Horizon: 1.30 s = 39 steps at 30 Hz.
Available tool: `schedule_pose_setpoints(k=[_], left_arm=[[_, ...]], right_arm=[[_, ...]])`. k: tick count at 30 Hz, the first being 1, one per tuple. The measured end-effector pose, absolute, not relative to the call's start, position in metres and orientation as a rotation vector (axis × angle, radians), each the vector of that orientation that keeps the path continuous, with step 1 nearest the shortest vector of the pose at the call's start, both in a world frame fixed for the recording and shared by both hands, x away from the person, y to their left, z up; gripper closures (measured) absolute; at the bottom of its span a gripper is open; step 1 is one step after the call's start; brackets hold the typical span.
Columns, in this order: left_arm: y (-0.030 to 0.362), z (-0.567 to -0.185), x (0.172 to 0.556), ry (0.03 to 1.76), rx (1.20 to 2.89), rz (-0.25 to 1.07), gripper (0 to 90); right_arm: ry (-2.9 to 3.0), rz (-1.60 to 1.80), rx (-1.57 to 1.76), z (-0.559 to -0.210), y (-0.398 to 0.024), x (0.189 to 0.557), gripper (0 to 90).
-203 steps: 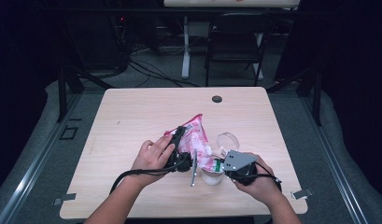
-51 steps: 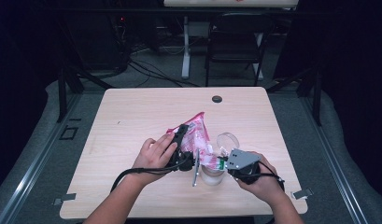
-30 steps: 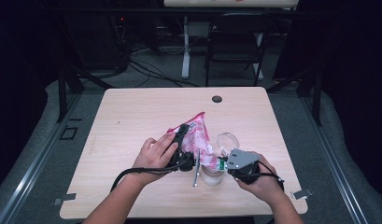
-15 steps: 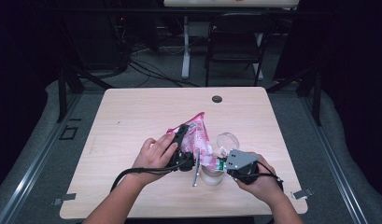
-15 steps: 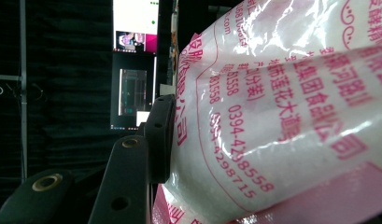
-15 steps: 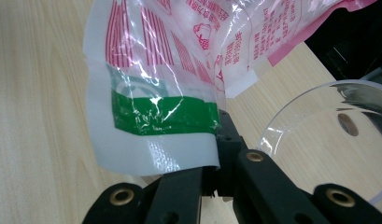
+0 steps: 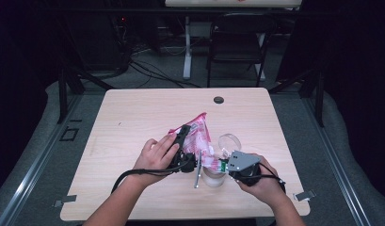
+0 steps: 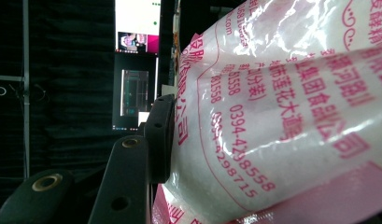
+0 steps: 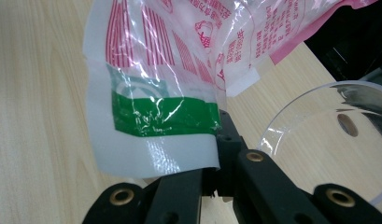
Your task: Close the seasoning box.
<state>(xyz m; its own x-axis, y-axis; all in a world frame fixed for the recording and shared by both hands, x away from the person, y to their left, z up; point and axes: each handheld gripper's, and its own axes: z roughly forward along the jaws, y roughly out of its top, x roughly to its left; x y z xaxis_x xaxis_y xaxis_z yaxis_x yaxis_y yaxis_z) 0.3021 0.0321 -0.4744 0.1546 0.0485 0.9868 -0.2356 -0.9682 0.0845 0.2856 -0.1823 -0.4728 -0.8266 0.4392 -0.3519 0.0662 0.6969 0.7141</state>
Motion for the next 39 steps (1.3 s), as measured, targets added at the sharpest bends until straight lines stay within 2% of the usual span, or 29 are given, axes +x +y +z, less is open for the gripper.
schedule_pose_setpoints(k=[39], left_arm=[[0.0287, -0.4706, 0.3007, -0.185, 2.197, 1.908, 60.9]], right_arm=[[2.386, 0.974, 0.400, -0.4698, -0.1878, 0.2864, 90.0]])
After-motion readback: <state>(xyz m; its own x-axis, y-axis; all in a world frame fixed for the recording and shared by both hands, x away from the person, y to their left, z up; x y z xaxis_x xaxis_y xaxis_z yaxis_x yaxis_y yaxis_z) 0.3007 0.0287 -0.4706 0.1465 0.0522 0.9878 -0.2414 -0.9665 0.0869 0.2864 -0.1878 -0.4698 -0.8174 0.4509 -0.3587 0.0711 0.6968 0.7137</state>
